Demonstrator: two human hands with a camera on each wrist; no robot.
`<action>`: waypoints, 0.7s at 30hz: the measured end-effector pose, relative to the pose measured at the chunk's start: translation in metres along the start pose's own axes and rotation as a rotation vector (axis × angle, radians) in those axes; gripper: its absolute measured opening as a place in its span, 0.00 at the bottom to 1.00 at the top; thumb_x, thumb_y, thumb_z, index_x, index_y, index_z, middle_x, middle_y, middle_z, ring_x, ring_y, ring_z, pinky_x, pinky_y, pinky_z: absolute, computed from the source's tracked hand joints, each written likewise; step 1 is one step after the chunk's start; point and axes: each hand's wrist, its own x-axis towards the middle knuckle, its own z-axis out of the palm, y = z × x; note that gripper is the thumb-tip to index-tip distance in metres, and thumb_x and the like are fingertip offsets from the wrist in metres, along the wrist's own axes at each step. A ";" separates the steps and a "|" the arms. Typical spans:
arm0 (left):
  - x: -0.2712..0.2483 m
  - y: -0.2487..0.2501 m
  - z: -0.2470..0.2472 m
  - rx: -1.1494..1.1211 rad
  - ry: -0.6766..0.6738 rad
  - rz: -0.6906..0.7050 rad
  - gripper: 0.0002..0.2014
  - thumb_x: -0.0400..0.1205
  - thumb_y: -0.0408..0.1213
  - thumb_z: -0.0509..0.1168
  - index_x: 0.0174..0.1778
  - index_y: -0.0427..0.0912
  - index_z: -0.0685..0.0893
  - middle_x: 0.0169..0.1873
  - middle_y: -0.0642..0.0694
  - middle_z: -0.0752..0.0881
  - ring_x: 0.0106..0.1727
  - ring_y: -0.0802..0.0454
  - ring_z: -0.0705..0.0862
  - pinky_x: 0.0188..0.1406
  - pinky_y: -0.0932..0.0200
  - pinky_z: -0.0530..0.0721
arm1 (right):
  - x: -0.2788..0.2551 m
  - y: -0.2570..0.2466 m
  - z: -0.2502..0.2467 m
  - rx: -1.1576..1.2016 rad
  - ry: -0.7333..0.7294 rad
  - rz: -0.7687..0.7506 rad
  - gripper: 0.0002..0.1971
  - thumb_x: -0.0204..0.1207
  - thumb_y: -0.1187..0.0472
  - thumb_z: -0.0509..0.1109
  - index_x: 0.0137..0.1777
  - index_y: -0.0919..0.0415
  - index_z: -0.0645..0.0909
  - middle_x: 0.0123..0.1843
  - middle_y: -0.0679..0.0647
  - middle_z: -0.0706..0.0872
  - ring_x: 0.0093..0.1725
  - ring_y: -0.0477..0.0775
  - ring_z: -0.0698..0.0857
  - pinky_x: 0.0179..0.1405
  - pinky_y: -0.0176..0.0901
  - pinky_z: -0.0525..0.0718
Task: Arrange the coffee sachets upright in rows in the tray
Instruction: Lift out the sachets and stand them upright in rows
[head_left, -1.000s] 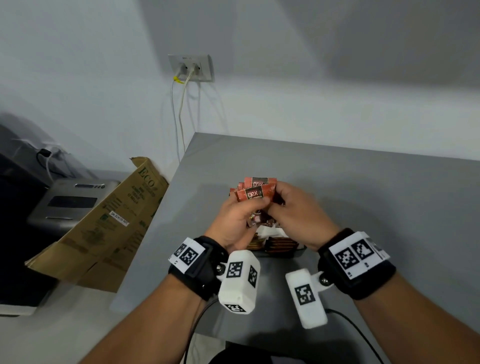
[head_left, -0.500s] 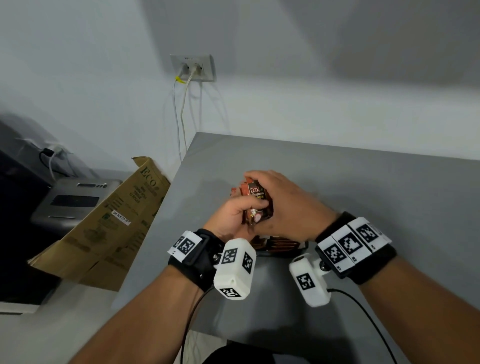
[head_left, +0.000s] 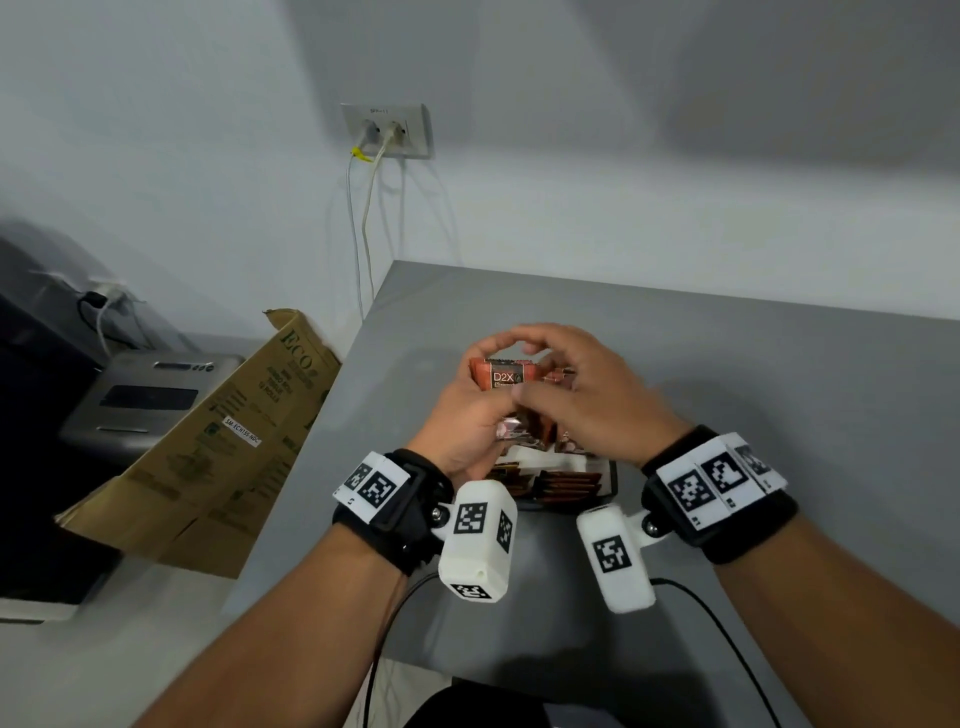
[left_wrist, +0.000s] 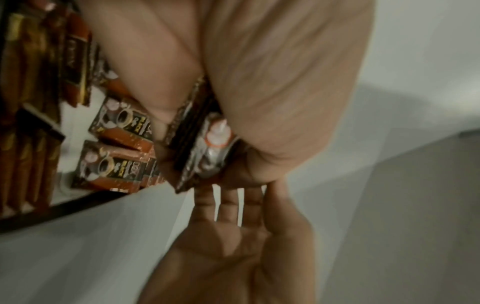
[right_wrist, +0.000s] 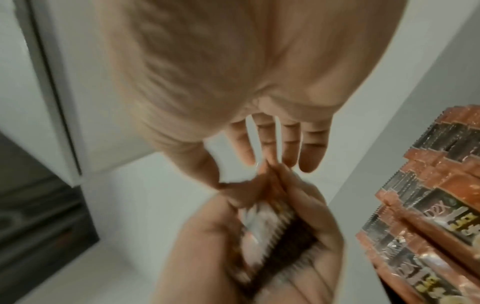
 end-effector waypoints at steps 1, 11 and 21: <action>0.001 -0.001 -0.001 0.051 0.009 0.019 0.40 0.65 0.16 0.67 0.75 0.40 0.70 0.50 0.27 0.84 0.47 0.37 0.86 0.42 0.48 0.89 | 0.002 0.001 -0.002 0.039 0.032 0.018 0.21 0.75 0.59 0.75 0.59 0.30 0.79 0.58 0.43 0.83 0.48 0.40 0.86 0.46 0.42 0.87; 0.004 0.007 -0.009 0.198 0.168 0.030 0.32 0.73 0.20 0.72 0.71 0.49 0.73 0.57 0.37 0.80 0.41 0.46 0.84 0.37 0.51 0.83 | 0.012 0.024 -0.034 -0.092 0.193 0.048 0.09 0.75 0.66 0.76 0.41 0.48 0.86 0.40 0.44 0.90 0.42 0.44 0.87 0.44 0.35 0.83; 0.004 0.001 -0.040 0.303 0.282 -0.003 0.22 0.80 0.20 0.65 0.65 0.48 0.75 0.44 0.40 0.85 0.38 0.48 0.86 0.33 0.54 0.86 | 0.016 0.097 -0.010 -0.537 -0.115 0.302 0.14 0.76 0.70 0.67 0.45 0.48 0.82 0.45 0.46 0.83 0.48 0.53 0.86 0.47 0.40 0.80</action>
